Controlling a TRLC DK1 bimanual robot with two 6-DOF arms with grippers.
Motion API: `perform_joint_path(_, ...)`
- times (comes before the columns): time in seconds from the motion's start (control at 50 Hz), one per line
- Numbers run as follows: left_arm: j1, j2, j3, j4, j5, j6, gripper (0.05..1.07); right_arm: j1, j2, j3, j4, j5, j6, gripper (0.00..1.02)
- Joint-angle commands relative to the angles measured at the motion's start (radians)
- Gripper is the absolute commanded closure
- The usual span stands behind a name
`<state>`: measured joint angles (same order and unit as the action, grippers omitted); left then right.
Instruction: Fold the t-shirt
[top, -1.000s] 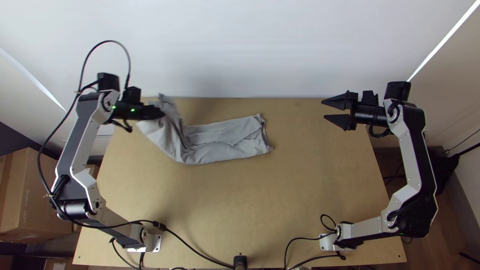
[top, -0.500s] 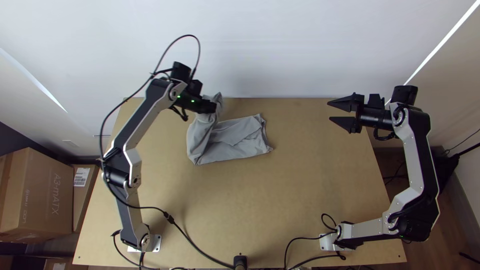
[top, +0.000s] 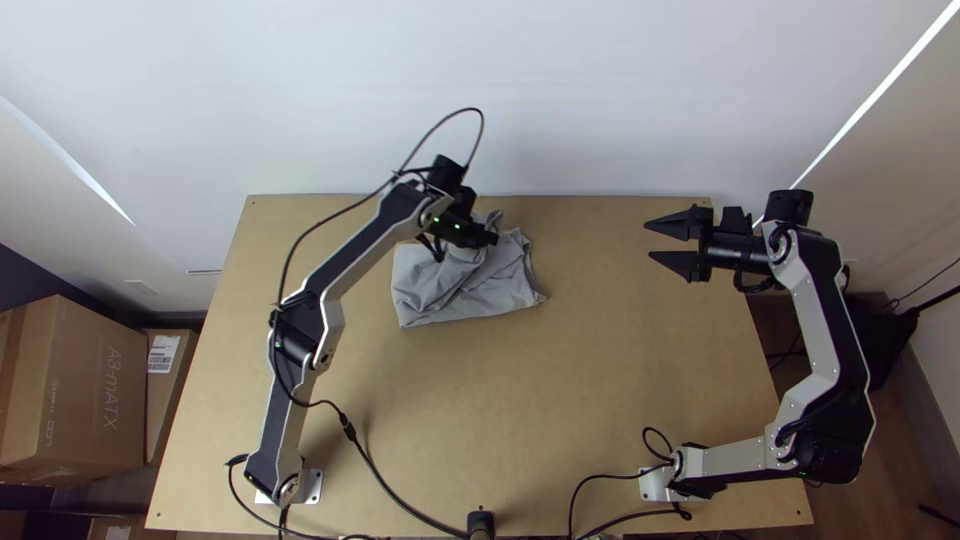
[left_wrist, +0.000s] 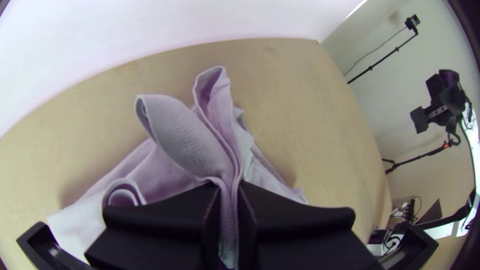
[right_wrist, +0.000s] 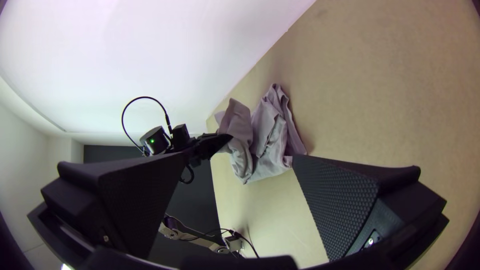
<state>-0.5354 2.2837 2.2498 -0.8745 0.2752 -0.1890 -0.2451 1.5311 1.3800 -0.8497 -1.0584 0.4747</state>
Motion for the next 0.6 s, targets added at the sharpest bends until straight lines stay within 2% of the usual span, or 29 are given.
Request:
perform_joint_path(0.0,-0.051,0.065,0.044,0.040,-0.007,-0.041,1.01,0.023,-0.029,-0.047,0.015,0.006,0.002,0.03)
perform_joint_path(0.04,-0.066,0.080,0.044,0.058,-0.008,-0.049,0.91,0.032,-0.031,-0.062,0.021,0.008,0.002,0.03)
perform_joint_path(0.06,-0.077,0.088,0.044,0.069,-0.008,-0.049,0.80,0.038,-0.032,-0.070,0.026,0.014,0.004,0.03)
perform_joint_path(0.08,-0.087,0.092,0.045,0.077,-0.008,-0.049,0.67,0.047,-0.034,-0.082,0.037,0.023,0.005,0.03)
perform_joint_path(0.14,-0.117,0.109,0.051,0.100,-0.008,-0.041,0.14,0.070,-0.034,-0.105,0.054,0.044,0.007,0.03)
perform_joint_path(0.16,-0.126,0.115,0.057,0.111,-0.008,-0.030,0.08,0.082,-0.034,-0.114,0.063,0.052,0.007,0.03)
perform_joint_path(0.38,-0.144,0.025,0.062,0.175,-0.018,-0.027,0.09,0.196,-0.005,-0.156,0.173,0.138,0.053,0.03)
perform_joint_path(0.46,-0.135,-0.039,0.060,0.177,-0.019,-0.026,0.09,0.264,0.018,-0.144,0.195,0.218,0.056,0.03)
perform_joint_path(0.58,-0.113,-0.125,0.059,0.177,-0.019,-0.024,0.09,0.351,0.080,-0.096,0.196,0.282,0.056,0.03)
